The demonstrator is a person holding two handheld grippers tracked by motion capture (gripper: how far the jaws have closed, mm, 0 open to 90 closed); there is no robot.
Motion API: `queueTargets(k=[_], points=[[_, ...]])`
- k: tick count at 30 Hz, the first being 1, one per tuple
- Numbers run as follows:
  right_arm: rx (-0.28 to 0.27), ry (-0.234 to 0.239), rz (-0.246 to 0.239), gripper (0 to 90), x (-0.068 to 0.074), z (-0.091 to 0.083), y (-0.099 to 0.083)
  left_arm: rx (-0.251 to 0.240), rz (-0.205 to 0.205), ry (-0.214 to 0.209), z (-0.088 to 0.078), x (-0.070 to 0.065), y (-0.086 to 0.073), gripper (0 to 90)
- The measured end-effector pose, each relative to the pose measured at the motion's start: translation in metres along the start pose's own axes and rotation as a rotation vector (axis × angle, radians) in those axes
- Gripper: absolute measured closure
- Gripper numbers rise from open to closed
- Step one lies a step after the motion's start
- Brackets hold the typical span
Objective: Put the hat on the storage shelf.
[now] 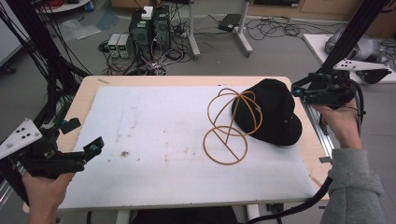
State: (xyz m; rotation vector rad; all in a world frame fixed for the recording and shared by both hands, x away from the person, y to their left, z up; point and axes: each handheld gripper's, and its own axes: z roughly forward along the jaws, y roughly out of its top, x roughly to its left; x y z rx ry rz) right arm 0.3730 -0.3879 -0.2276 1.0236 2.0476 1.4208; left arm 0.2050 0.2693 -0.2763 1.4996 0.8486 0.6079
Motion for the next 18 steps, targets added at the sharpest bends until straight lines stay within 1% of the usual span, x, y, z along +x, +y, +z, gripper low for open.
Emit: queueTargets(k=[5, 6, 7, 11, 13, 15, 16, 18], points=[[0.005, 0.014, -0.014, 3.0, -0.004, 0.008, 0.0, 0.0, 0.002, 0.0, -0.001, 0.0, 0.0, 1.7], [0.011, 0.018, -0.027, 3.0, -0.005, 0.013, 0.0, 0.001, 0.001, 0.002, -0.001, 0.0, -0.001, 1.7], [0.012, 0.023, -0.027, 3.0, -0.006, 0.015, 0.0, 0.002, -0.001, 0.004, -0.001, 0.0, -0.001, 1.7], [0.018, 0.02, -0.029, 3.0, -0.012, 0.021, -0.001, 0.005, 0.0, 0.004, -0.001, 0.0, -0.001, 1.7], [0.014, 0.011, -0.038, 3.0, -0.015, 0.024, -0.002, 0.004, 0.0, 0.003, -0.002, 0.0, -0.001, 1.7], [0.013, 0.011, -0.031, 3.0, -0.017, 0.026, -0.002, 0.004, -0.001, 0.004, -0.002, 0.001, -0.001, 1.7], [0.014, 0.01, -0.021, 3.0, -0.021, 0.03, -0.004, 0.003, -0.002, 0.006, -0.003, 0.001, -0.001, 1.7], [0.018, 0.011, -0.019, 3.0, -0.024, 0.032, -0.004, 0.005, -0.004, 0.006, -0.003, 0.002, -0.002, 1.7]])
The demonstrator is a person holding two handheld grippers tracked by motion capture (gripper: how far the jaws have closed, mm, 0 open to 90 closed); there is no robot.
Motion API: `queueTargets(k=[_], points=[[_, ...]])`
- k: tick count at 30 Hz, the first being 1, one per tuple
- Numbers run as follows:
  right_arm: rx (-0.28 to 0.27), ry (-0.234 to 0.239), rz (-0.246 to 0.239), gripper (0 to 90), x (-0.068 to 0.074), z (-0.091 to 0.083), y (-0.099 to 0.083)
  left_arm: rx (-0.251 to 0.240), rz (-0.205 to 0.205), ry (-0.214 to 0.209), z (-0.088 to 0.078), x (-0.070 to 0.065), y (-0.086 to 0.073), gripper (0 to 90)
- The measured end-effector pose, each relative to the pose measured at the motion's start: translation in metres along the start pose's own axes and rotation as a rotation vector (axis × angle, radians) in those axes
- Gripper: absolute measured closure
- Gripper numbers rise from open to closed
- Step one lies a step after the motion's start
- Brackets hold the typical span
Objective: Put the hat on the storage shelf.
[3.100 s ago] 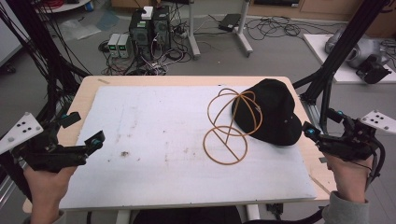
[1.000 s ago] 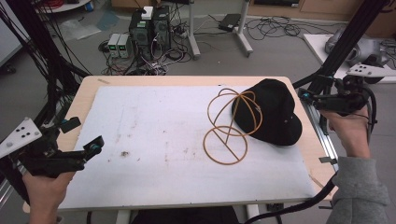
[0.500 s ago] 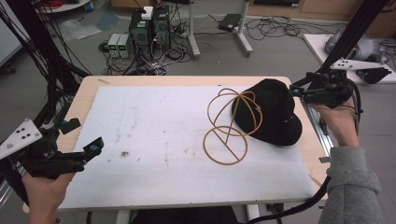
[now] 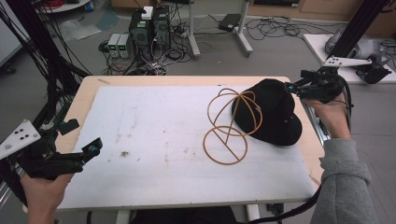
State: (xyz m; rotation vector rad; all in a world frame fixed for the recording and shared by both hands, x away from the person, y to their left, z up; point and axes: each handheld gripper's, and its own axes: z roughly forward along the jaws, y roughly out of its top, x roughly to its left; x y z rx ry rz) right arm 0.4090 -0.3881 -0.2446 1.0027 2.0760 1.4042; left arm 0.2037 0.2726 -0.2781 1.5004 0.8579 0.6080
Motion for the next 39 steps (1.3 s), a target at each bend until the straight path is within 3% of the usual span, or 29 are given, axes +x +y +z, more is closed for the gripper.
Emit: queueTargets(k=[4, 9, 16, 23, 30, 39], points=[[0.013, 0.012, 0.01, 3.0, -0.007, 0.013, -0.004, 0.004, -0.007, 0.002, 0.0, 0.003, -0.001, 1.7], [-0.009, 0.021, -0.02, 3.2, -0.012, 0.021, -0.006, 0.009, -0.012, 0.0, 0.002, 0.006, -0.003, 1.7], [-0.035, 0.05, -0.01, 3.2, -0.024, 0.032, -0.012, 0.014, -0.023, 0.004, 0.005, 0.009, -0.005, 1.7], [0.007, 0.047, 0.016, 3.3, -0.039, 0.049, -0.02, 0.012, -0.018, 0.008, 0.003, 0.008, -0.004, 1.7], [0.027, 0.043, 0.017, 4.4, -0.046, 0.056, -0.025, 0.022, -0.001, 0.029, 0.003, 0.006, -0.005, 1.7], [0.059, 0.033, 0.033, 4.4, -0.049, 0.064, -0.032, 0.02, -0.006, 0.026, 0.004, 0.006, -0.006, 1.7]])
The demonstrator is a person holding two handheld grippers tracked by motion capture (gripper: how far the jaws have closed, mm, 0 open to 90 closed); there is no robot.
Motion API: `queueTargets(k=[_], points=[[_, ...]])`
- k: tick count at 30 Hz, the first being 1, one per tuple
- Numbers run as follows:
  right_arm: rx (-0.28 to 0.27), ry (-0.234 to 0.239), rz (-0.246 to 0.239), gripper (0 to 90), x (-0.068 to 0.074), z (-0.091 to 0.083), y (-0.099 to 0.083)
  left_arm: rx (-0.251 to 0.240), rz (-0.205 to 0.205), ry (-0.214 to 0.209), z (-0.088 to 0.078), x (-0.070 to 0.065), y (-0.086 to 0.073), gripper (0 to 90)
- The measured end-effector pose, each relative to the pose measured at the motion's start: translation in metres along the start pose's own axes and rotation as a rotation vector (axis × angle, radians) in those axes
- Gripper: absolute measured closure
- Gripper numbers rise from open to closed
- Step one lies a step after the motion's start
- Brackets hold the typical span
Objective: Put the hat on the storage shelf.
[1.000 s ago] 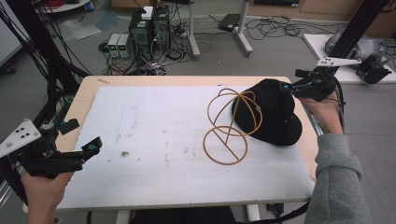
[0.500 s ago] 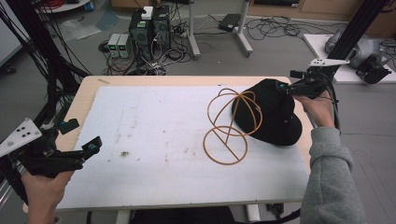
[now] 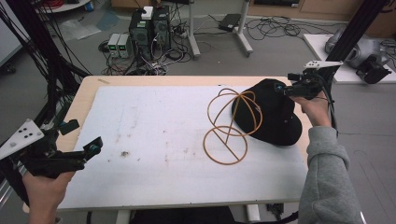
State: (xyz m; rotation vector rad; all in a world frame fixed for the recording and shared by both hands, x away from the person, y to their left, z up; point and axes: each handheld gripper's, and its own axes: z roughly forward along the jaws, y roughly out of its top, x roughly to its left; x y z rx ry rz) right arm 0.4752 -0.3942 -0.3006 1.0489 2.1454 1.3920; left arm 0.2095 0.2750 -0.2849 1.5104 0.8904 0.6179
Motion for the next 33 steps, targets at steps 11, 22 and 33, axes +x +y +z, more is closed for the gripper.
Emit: queueTargets(k=[11, 22, 33], points=[[0.021, -0.024, 0.048, 5.0, -0.008, 0.007, -0.012, 0.006, 0.001, -0.001, 0.002, 0.0, -0.001, 1.7], [0.036, -0.034, 0.045, 5.9, -0.007, 0.011, -0.013, 0.013, 0.01, -0.006, 0.004, -0.003, -0.001, 1.7], [0.072, -0.034, 0.031, 29.1, -0.006, 0.015, -0.013, -0.009, 0.006, 0.008, -0.003, 0.0, 0.003, 1.7]])
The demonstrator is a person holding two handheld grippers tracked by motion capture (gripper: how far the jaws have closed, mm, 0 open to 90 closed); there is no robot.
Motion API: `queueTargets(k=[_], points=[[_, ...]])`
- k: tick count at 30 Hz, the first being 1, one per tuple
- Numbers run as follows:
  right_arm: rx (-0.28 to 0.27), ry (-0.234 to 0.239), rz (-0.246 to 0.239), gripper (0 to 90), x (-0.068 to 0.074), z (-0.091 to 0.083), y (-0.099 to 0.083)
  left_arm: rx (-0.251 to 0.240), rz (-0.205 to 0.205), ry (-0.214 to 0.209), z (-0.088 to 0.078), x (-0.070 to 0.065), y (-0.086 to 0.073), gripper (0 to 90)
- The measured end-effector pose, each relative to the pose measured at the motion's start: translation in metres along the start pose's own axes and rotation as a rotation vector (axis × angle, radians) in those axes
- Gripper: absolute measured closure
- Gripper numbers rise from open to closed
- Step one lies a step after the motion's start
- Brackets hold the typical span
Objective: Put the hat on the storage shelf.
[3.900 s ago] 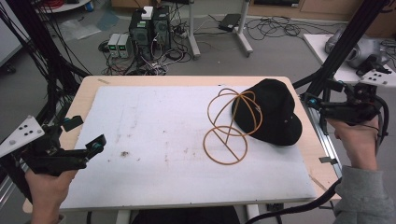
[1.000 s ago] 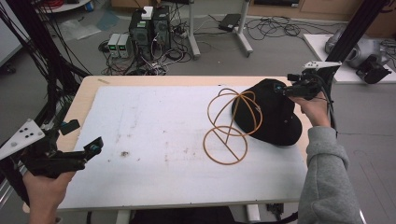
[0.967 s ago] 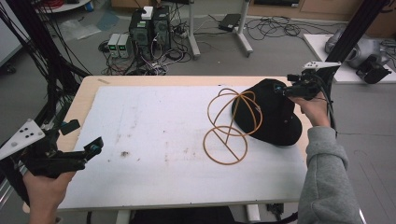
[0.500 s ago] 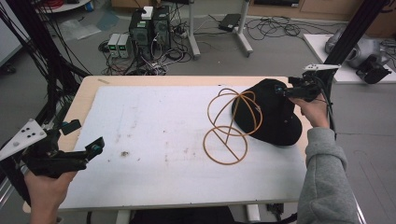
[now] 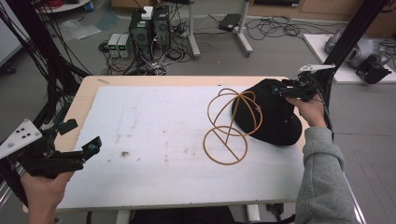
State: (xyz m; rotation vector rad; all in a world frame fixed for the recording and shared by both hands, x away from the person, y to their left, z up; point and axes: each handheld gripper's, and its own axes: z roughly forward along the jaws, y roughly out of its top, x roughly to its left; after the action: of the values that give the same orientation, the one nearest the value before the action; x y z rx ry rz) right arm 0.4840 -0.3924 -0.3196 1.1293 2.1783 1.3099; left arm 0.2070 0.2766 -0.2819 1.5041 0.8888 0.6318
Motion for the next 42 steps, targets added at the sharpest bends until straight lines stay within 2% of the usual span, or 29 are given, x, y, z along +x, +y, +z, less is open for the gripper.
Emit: queueTargets(k=[1, 2, 4, 6, 7, 8, 10, 11, 14, 19, 24, 30, 38, 42], points=[[0.006, 0.0, -0.013, 39.0, 0.001, 0.0, 0.0, 0.001, 0.0, 0.0, 0.0, 0.0, 0.0, 1.7], [0.006, 0.0, -0.013, 39.0, 0.001, 0.0, 0.0, 0.001, -0.001, 0.002, 0.0, 0.0, 0.0, 1.7], [0.008, -0.003, -0.02, 48.5, 0.002, 0.001, 0.0, 0.005, -0.002, 0.003, 0.0, 0.0, 0.0, 1.7], [0.019, -0.016, -0.017, 52.4, 0.003, 0.002, 0.001, 0.012, 0.008, 0.02, 0.0, 0.001, 0.0, 1.7], [0.023, -0.015, -0.025, 56.5, 0.003, 0.003, 0.001, 0.012, 0.009, 0.024, -0.001, 0.001, 0.0, 1.7], [0.03, -0.019, -0.04, 65.6, 0.005, 0.003, 0.001, 0.011, 0.007, 0.025, -0.002, 0.002, 0.0, 1.7], [0.03, -0.021, -0.044, 69.0, 0.006, 0.003, 0.002, 0.007, 0.005, 0.027, -0.003, 0.002, 0.001, 1.7], [0.038, -0.025, -0.055, 77.0, 0.008, 0.003, 0.002, 0.004, 0.001, 0.03, -0.003, 0.002, 0.001, 1.7], [0.048, -0.029, -0.073, 83.9, 0.01, 0.004, 0.002, 0.005, 0.001, 0.029, -0.004, 0.003, 0.001, 1.7], [0.052, -0.035, -0.082, 86.6, 0.012, 0.005, 0.003, 0.01, 0.001, 0.04, -0.002, 0.002, 0.0, 1.7], [0.051, -0.036, -0.077, 86.7, 0.012, 0.005, 0.003, 0.003, -0.022, 0.062, -0.004, 0.005, 0.0, 1.7], [0.038, -0.032, -0.071, 87.2, 0.012, -0.003, 0.004, 0.01, -0.022, 0.056, -0.002, 0.005, -0.001, 1.7], [-0.01, -0.009, -0.044, 87.3, 0.012, -0.023, 0.008, 0.005, -0.005, 0.046, -0.001, 0.001, 0.001, 1.7], [-0.032, -0.004, -0.035, 87.3, 0.012, -0.04, 0.012, 0.006, -0.006, 0.043, -0.001, 0.001, 0.0, 1.7]])
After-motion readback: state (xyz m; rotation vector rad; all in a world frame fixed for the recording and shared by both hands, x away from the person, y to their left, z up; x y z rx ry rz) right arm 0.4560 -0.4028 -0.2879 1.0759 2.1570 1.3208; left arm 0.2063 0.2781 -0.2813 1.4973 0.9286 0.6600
